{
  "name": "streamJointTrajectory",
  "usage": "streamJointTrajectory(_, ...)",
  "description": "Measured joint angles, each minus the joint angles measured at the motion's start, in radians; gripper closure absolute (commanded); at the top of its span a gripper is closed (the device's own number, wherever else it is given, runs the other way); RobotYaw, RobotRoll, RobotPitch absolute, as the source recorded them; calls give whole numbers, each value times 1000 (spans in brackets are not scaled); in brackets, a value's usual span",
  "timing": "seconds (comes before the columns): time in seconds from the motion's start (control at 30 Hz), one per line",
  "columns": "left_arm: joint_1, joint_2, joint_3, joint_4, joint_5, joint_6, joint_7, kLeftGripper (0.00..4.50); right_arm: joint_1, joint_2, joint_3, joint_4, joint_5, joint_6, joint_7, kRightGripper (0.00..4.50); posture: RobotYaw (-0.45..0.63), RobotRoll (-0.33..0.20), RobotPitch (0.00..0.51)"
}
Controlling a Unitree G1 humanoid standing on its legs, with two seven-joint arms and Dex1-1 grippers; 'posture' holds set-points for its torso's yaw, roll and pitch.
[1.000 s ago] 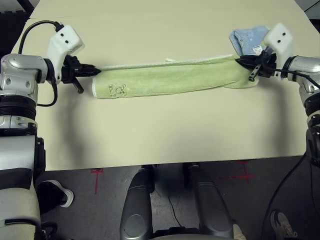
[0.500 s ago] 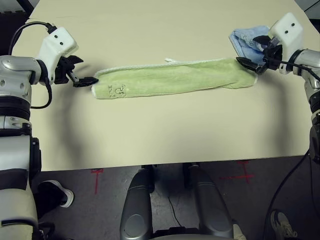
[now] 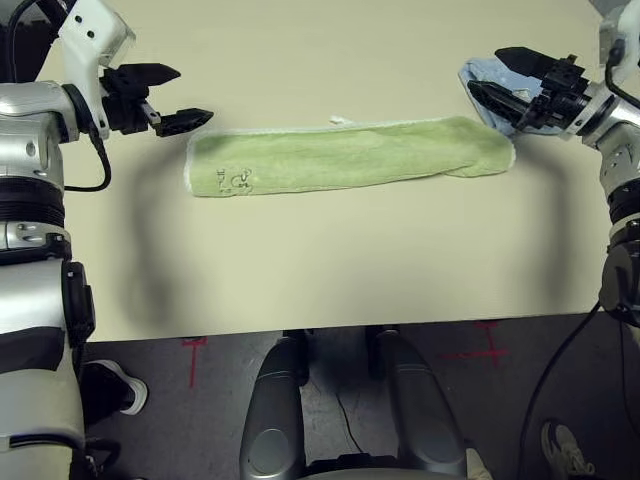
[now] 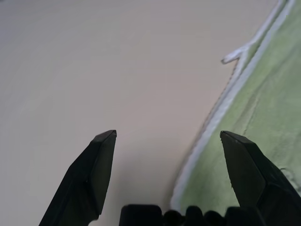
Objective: Fold the towel and set it aside.
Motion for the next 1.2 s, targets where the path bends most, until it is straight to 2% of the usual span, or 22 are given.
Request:
streamJointTrajectory(0.1, 86, -24, 10, -143, -68, 98, -10, 22, 27, -2, -6, -24, 26, 59, 41, 0, 5, 0, 316)
streamJointTrajectory(0.33, 189, -32, 18, -363, -166, 248, -7, 22, 92, -17, -6, -74, 51, 222, 99, 0, 9, 0, 311)
streamJointTrajectory(0.63, 298, -75, 22, -541, -235, 258, 2, 22, 127, -15, -5, -122, 53, 251, 76, 0, 16, 0, 317)
streamJointTrajectory(0.8, 344, -93, 1, -588, -236, 225, 3, 22, 138, -7, -5, -147, 57, 267, 67, 0, 16, 0, 320)
streamJointTrajectory(0.93, 373, -101, -40, -567, -191, 143, 4, 22, 160, -19, -5, -203, 106, 473, 71, 0, 7, 0, 324)
streamJointTrajectory(1.03, 384, -111, -51, -543, -176, 106, 19, 22, 217, -83, -17, -270, 165, 725, 61, 0, 2, 0, 326)
streamJointTrajectory(1.2, 398, -116, -52, -528, -169, 79, 29, 22, 348, -159, -124, -421, 285, 1018, -11, 0, -9, 0, 334)
